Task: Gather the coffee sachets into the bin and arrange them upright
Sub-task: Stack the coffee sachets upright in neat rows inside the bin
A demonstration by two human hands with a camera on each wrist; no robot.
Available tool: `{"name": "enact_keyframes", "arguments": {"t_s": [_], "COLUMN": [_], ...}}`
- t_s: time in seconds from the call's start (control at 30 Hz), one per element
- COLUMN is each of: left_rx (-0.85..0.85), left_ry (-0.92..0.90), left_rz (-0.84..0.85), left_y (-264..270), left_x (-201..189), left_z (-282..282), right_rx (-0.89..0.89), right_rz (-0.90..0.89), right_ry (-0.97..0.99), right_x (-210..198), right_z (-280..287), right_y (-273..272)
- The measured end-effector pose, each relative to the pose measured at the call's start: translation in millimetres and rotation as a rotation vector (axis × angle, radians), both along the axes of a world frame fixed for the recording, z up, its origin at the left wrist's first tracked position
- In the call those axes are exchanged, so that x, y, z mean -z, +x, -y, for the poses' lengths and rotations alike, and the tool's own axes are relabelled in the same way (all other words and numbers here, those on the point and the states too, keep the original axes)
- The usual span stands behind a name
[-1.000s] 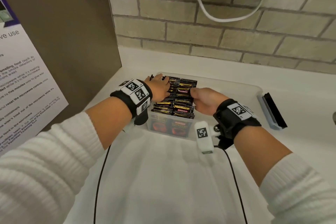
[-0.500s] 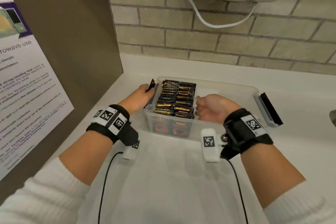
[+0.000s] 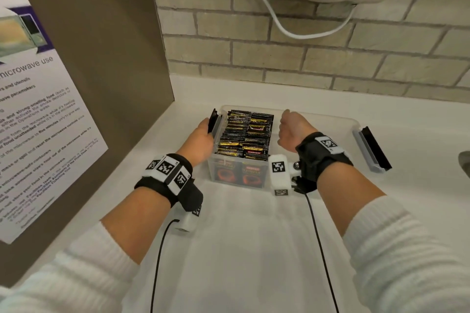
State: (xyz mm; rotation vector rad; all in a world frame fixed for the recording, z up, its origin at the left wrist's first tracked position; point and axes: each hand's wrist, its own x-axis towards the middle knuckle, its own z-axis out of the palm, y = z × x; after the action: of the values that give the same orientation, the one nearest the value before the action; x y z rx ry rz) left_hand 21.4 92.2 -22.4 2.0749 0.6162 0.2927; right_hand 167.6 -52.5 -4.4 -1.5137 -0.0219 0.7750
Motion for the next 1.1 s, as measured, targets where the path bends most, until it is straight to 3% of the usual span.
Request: {"name": "enact_keyframes", "arguments": {"t_s": [0.33,0.43,0.57,0.63,0.77,0.87,0.93,1.0,1.1], "left_rx": [-0.003,-0.016,-0.055,-0.097,-0.198,-0.295,-0.301,-0.265,-0.222], "left_ry": [0.004,0.021,-0.014,-0.05,-0.106,-0.192,-0.327,-0.448,-0.47], "left_rz": [-0.012,0.008,0.038,0.063,0.126,0.175,0.175,0.188,0.191], "left_y": [-3,-1,3,4,8,5,1,-1,-2], "left_x": [1,3,6,9,16,24,28,30,27], "left_z": [-2,-2,-2,-5,-5,-7,-4,1,2], "right_rx": [-0.019,0.062,0.201,0.236,0.413,0.496,0.38,0.316,0.339], "right_rz": [-0.106,0.107,0.23,0.422,0.886,0.763,0.637,0.589,0.604], "right_ry": [0.135,0.033,-0.083,-0.181,-0.647,-0.897,-0.976,-0.894,-0.808], "right_x": [-4,-7,-19,-19,-6,2,10,21,28], "right_z": [-22,-4,40,65,112,136,144,145,144], "right_y": [1,8,5,-6,-8,0,1,4,5]}}
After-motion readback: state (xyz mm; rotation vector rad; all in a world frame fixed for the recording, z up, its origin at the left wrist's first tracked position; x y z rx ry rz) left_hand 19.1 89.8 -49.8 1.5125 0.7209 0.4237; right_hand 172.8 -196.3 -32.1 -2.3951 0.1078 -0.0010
